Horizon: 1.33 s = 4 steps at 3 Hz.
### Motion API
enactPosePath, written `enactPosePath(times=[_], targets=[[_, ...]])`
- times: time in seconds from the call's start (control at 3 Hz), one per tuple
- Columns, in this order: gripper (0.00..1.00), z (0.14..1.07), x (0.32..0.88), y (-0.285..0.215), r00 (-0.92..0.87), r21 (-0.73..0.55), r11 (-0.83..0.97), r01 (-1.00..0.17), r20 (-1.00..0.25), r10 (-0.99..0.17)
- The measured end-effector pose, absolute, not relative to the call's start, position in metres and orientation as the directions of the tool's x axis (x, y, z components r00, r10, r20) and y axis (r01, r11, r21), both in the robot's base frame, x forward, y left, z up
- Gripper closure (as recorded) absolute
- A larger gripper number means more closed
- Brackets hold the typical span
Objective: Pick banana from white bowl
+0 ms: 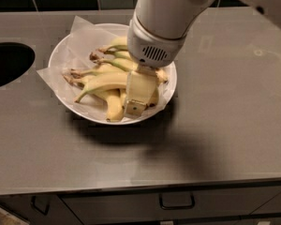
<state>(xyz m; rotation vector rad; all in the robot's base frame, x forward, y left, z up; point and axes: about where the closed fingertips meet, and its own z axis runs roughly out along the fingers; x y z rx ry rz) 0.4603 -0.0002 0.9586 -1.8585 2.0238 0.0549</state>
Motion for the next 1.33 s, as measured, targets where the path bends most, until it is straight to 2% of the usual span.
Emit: enactPosePath(times=[0.67, 1.0, 1.33], targets=[[0.44, 0.941, 0.472, 0.002, -0.075, -0.194, 0.136, -0.972, -0.29, -0.954], [0.44, 0.936, 0.472, -0.008, -0.126, -0.189, 0.185, -0.964, -0.287, -0.949], [0.59, 0.932, 0.471, -0.014, -0.162, -0.185, 0.22, -0.958, -0.282, -0.945]])
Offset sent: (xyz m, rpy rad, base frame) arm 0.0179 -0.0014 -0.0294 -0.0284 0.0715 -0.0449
